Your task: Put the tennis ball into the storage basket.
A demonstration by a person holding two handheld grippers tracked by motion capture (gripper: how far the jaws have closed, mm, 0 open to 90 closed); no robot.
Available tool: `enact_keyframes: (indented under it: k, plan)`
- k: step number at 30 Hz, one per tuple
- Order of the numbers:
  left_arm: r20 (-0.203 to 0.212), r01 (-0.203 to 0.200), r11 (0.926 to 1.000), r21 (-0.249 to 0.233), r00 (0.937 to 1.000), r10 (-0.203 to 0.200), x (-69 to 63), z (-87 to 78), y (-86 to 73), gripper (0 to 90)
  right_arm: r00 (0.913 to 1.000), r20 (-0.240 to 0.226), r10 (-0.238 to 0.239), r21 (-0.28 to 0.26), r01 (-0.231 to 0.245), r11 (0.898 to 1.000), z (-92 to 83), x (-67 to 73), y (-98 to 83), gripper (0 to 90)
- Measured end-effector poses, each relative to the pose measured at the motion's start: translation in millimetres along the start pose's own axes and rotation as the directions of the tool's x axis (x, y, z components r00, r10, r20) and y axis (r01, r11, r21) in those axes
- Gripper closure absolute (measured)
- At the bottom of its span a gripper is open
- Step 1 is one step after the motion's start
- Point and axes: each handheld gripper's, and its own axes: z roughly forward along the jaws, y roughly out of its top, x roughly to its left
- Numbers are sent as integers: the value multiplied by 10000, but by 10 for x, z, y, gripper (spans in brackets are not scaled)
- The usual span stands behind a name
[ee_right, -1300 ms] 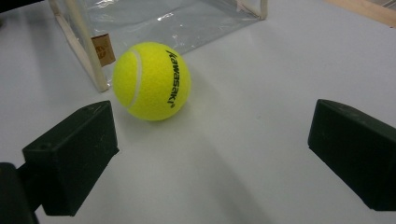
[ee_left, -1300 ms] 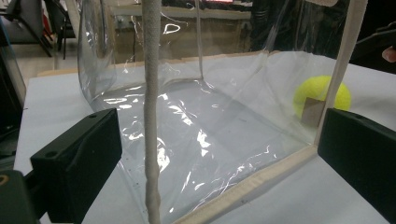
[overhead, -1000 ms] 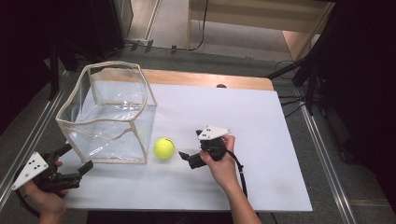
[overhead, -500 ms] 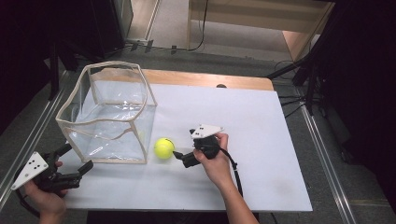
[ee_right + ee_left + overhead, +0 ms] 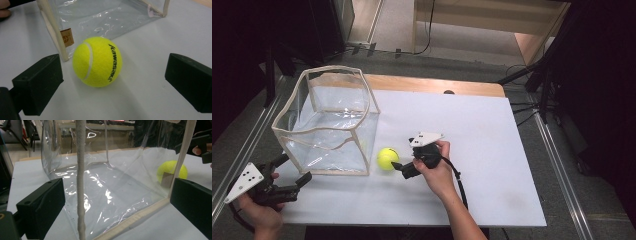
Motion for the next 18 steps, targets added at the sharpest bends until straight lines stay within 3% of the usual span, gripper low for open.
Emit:
enact_keyframes:
  k: [18]
  plan:
    - [13,6,10000,16,10000,-6,-3,2,0,1,9995,-313,-92,404,104,9991,185,65,21,4]
